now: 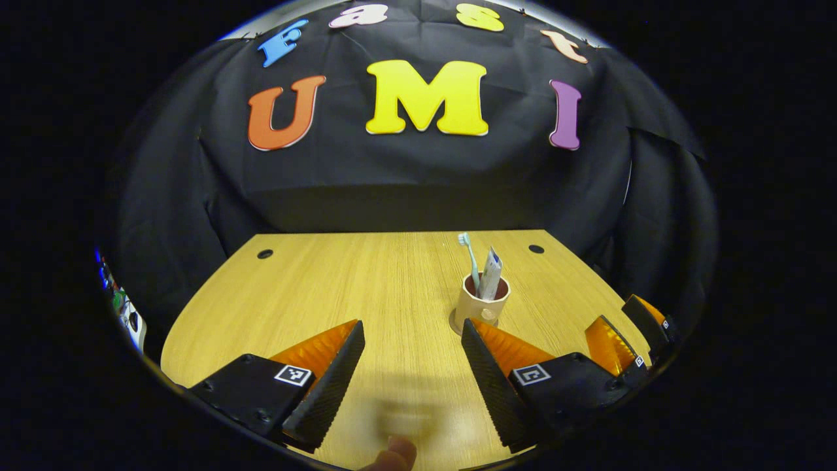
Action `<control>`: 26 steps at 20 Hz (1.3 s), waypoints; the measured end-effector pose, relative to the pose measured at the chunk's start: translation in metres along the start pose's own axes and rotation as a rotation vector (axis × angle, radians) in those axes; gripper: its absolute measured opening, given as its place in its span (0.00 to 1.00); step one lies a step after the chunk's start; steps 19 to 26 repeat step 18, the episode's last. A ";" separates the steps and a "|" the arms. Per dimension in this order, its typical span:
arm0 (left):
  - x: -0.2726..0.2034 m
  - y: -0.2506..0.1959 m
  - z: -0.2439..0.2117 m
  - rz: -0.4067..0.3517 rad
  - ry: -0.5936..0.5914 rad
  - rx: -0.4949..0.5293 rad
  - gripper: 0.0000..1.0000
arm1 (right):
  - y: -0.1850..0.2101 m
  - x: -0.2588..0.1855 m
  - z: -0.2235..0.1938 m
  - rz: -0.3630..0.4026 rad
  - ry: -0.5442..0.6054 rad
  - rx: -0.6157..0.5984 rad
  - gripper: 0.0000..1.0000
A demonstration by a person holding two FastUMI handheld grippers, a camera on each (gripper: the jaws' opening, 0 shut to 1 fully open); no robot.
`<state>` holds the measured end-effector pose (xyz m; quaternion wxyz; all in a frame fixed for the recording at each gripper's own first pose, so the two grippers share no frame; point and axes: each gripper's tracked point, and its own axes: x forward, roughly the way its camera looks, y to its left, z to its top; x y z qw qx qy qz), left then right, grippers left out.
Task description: Put the toothbrush and toothpaste on the desktop into the cup, then pick up the cup and place it on the coaster on the desktop.
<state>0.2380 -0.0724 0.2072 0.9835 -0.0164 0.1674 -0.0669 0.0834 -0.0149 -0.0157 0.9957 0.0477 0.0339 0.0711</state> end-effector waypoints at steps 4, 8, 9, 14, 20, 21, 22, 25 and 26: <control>-0.046 0.034 0.027 0.054 -0.162 -0.015 0.95 | 0.036 -0.015 0.009 0.013 0.048 -0.005 0.96; -0.078 0.059 0.047 0.089 -0.312 -0.010 0.95 | 0.062 -0.032 0.031 -0.043 0.026 -0.086 0.93; -0.081 0.061 0.050 0.096 -0.342 -0.002 0.95 | 0.067 -0.037 0.038 -0.060 0.024 -0.103 0.96; -0.099 0.055 0.051 0.037 -0.390 0.005 0.95 | 0.094 -0.063 0.065 -0.062 0.012 -0.094 0.96; -0.108 0.054 0.043 0.006 -0.411 -0.027 0.95 | 0.094 -0.075 0.078 -0.087 0.007 -0.109 0.97; -0.108 0.054 0.043 0.006 -0.411 -0.027 0.95 | 0.094 -0.075 0.078 -0.087 0.007 -0.109 0.97; -0.108 0.054 0.043 0.006 -0.411 -0.027 0.95 | 0.094 -0.075 0.078 -0.087 0.007 -0.109 0.97; -0.108 0.054 0.043 0.006 -0.411 -0.027 0.95 | 0.094 -0.075 0.078 -0.087 0.007 -0.109 0.97; -0.108 0.054 0.043 0.006 -0.411 -0.027 0.95 | 0.094 -0.075 0.078 -0.087 0.007 -0.109 0.97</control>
